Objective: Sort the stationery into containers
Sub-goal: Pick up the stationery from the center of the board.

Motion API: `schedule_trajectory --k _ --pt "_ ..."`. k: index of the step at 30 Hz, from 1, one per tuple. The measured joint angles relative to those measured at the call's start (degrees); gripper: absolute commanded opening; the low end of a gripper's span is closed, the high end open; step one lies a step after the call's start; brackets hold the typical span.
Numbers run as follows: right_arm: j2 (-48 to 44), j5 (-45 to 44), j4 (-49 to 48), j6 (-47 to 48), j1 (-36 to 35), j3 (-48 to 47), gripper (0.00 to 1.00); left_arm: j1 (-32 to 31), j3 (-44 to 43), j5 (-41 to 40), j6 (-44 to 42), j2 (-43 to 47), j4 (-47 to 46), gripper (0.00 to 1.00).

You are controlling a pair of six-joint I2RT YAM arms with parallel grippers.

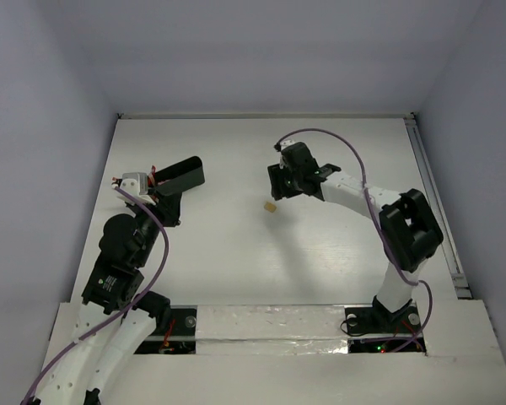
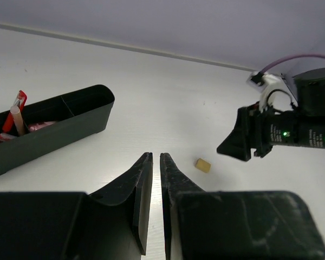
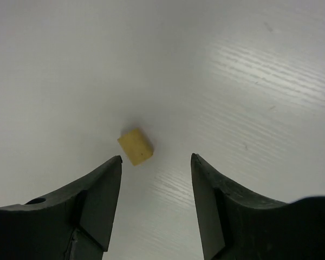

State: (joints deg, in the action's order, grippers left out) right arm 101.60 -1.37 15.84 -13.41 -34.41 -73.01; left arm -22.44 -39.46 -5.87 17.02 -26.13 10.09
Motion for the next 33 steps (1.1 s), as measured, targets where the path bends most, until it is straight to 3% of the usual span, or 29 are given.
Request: schedule_trajectory --k 7,19,24,28,29,33 --pt "5.38 5.55 8.52 7.41 -0.85 -2.84 0.61 0.00 0.00 0.02 0.00 0.00 0.00 0.10" --pt "14.03 10.67 11.17 11.52 -0.94 -11.52 0.58 0.00 0.00 0.31 -0.02 -0.22 -0.02 0.13" --pt "17.11 10.34 12.28 11.87 -1.38 -13.70 0.42 0.00 0.00 0.35 -0.02 -0.24 -0.02 0.13" --pt "17.29 9.05 12.57 12.20 -1.92 -13.99 0.20 0.00 0.00 0.46 -0.04 -0.28 -0.04 0.14" --pt "17.29 8.39 12.59 12.26 -2.08 -14.05 0.10 0.00 0.00 0.44 -0.04 -0.28 -0.04 0.14" --pt "17.29 7.58 12.74 12.09 -2.71 -14.36 0.02 0.00 0.00 0.57 -0.04 -0.31 -0.04 0.14"
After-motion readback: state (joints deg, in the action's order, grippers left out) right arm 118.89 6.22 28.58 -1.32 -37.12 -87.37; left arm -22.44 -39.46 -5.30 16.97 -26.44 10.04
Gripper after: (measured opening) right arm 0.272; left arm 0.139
